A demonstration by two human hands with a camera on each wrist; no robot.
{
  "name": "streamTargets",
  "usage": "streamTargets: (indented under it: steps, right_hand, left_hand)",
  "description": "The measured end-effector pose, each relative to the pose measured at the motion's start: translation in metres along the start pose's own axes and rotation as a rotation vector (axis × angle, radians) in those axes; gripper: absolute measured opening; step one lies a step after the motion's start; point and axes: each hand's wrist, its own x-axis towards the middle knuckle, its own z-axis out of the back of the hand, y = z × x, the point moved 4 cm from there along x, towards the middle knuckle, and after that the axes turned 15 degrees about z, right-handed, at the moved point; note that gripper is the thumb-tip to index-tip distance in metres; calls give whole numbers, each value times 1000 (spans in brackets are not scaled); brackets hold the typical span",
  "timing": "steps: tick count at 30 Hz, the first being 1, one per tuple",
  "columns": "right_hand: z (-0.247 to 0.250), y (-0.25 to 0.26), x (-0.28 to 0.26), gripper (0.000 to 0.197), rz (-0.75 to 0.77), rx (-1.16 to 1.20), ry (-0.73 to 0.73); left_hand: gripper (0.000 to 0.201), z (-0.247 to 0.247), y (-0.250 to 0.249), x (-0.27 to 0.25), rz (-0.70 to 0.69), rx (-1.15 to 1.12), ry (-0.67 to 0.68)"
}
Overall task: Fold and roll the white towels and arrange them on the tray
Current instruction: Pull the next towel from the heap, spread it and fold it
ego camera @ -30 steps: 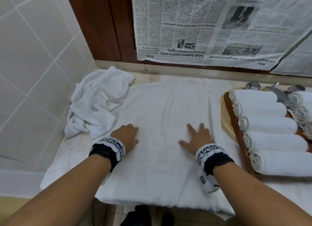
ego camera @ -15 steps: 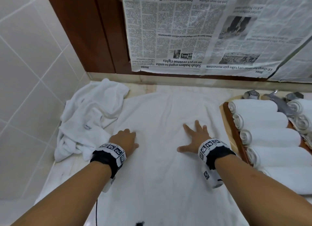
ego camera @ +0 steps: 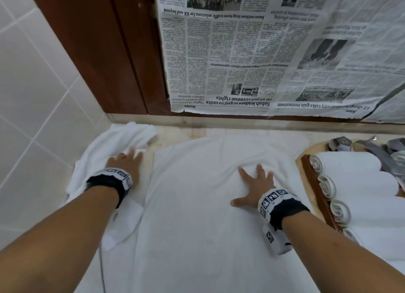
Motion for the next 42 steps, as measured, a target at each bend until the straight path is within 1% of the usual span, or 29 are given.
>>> streamTargets:
  steps: [2,4,6,7,8,10,11,12,14,15,16,19,20,22,23,24,25,26,27,28,29,30,32,34,36,38,39,40,42]
  right_hand:
    - [9,5,7,123,-7,-20,7]
    - [15,8,11,124,-10,-26,5]
    - [17,9,18,125,-10,-29,9]
    - [18,9,22,126,-11,-23,4]
    - [18,9,26,125,-12,-11,-6]
    - [20,6,35,120,-5,17,-31]
    - [21,6,40,118,1,23,-43]
    - [23,6,43,117,7,21,-54]
    - [25,7,49,118,13,15,-61]
    - [25,8,51,119,16,13,-61]
    - [26,9,54,120,21,11,-62]
    - [28,10,58,122,32,8,-63]
    - [28,10,58,123,33,7,-61]
    - [29,10,58,123,37,7,-60]
    - [29,10,58,123,39,8,-61]
    - [29,11,58,123,40,8,-61]
    - [29,11,57,123,40,8,-60]
    - [29,12,57,123,42,6,-57]
    - [29,12,57,123,44,6,-53]
    - [30,13,57,124,48,7,-49]
    - [30,14,57,124,51,10,-42]
    - [30,14,58,124,55,17,-35]
    - [31,14,60,125,56,29,-23]
    - [33,15,62,124,62,20,-19]
    - [34,19,66,122,94,-3,-32]
    - [32,27,71,117,177,-39,-61]
    - [31,31,74,114,233,-55,-75]
    - [30,34,77,111,285,-64,-81]
    - [32,26,83,105,338,-94,-73]
  left_hand:
    - [71,1,24,18,78,76,-17]
    - [68,1,32,32,151,42,39]
    - [59,6,26,41,197,-36,105]
    - [54,13,18,42,198,-49,119]
    - [50,23,6,43,188,-70,97]
    - [43,50,-23,42,135,-76,-17]
    - [43,58,-39,41,96,-72,-44]
    - [49,58,-54,42,56,-112,-31]
    - [70,48,-77,40,48,-279,126]
    - [73,44,-83,39,69,-361,217]
    - [70,44,-88,39,80,-418,276]
    - [44,47,-94,41,140,-677,485]
    - [41,47,-95,42,158,-801,584]
    - [48,47,-92,44,186,-1107,774]
    - [44,51,-87,47,190,-1212,773]
    - [36,56,-81,53,190,-1274,679]
    - [31,65,-73,56,194,-1252,513]
    - [28,71,-65,58,209,-1196,309]
    - [28,76,-59,57,217,-1107,136]
    - [30,76,-59,57,207,-998,20]
    - [34,75,-62,54,181,-881,-54]
    - [40,71,-68,52,142,-760,-99]
    - [47,67,-84,44,50,-604,-108]
    - [43,67,-100,37,-48,-569,-90]
    - [44,63,-122,26,-189,-546,0]
    - [63,47,-143,13,-342,-418,128]
    - [74,37,-150,7,-382,-335,175]
    - [80,28,-151,5,-396,-275,195]
    - [86,13,-142,10,-369,-245,175]
